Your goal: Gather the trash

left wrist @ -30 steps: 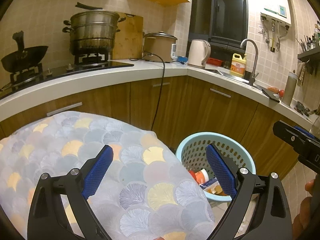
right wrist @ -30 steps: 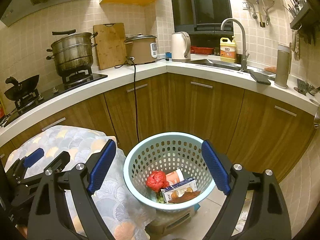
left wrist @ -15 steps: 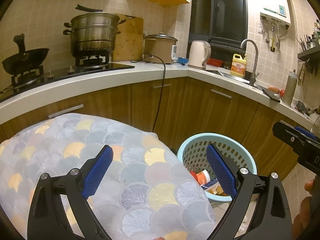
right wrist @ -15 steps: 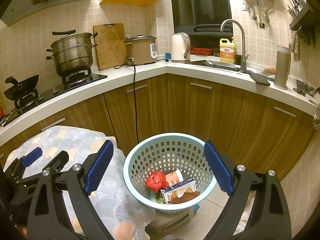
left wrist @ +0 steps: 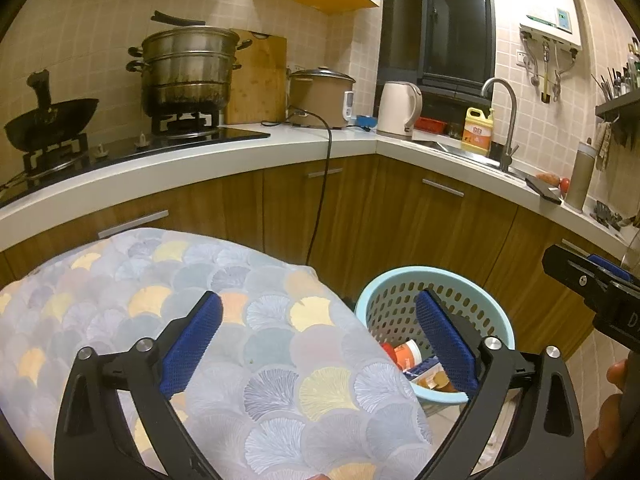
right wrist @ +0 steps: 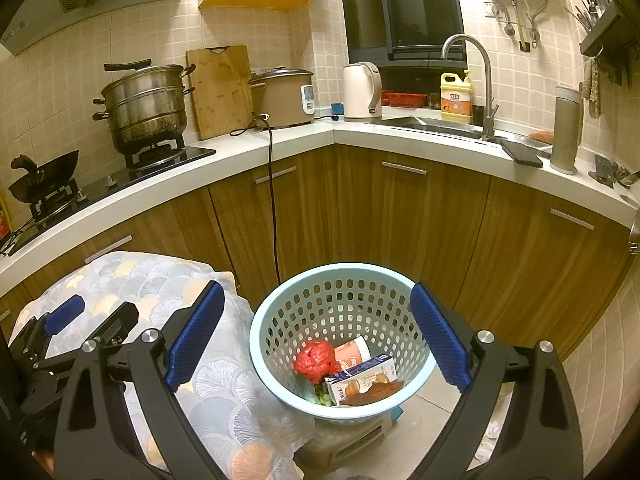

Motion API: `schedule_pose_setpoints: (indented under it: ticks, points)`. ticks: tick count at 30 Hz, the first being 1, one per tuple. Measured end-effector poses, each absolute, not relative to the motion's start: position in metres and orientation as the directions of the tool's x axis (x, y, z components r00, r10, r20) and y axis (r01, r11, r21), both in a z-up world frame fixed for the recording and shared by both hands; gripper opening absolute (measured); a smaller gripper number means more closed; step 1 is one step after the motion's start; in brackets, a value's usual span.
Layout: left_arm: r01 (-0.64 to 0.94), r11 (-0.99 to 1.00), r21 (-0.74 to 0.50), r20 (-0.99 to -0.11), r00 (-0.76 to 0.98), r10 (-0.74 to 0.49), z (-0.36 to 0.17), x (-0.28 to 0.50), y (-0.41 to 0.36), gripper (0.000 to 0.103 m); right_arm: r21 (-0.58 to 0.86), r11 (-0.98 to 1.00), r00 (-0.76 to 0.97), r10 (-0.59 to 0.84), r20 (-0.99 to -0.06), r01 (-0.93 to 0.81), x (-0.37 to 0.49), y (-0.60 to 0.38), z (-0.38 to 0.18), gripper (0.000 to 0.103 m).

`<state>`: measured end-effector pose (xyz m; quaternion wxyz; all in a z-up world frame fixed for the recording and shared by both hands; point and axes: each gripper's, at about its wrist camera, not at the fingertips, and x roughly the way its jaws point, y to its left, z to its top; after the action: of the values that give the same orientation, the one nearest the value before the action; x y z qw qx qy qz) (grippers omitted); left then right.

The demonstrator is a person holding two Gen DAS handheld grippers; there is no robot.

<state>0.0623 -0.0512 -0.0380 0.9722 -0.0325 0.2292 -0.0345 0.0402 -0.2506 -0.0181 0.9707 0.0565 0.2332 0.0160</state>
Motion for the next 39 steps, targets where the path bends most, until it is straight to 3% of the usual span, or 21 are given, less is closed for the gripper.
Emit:
schedule_pose_setpoints:
  ticks: [39]
  points:
    - [0.010,0.993,-0.117,-0.447,0.892,-0.062,-0.036,0.063,-0.045,0.095,0.122,0.992,0.876,0.086,-0.474,-0.032,0.056,-0.247,-0.024,0.091]
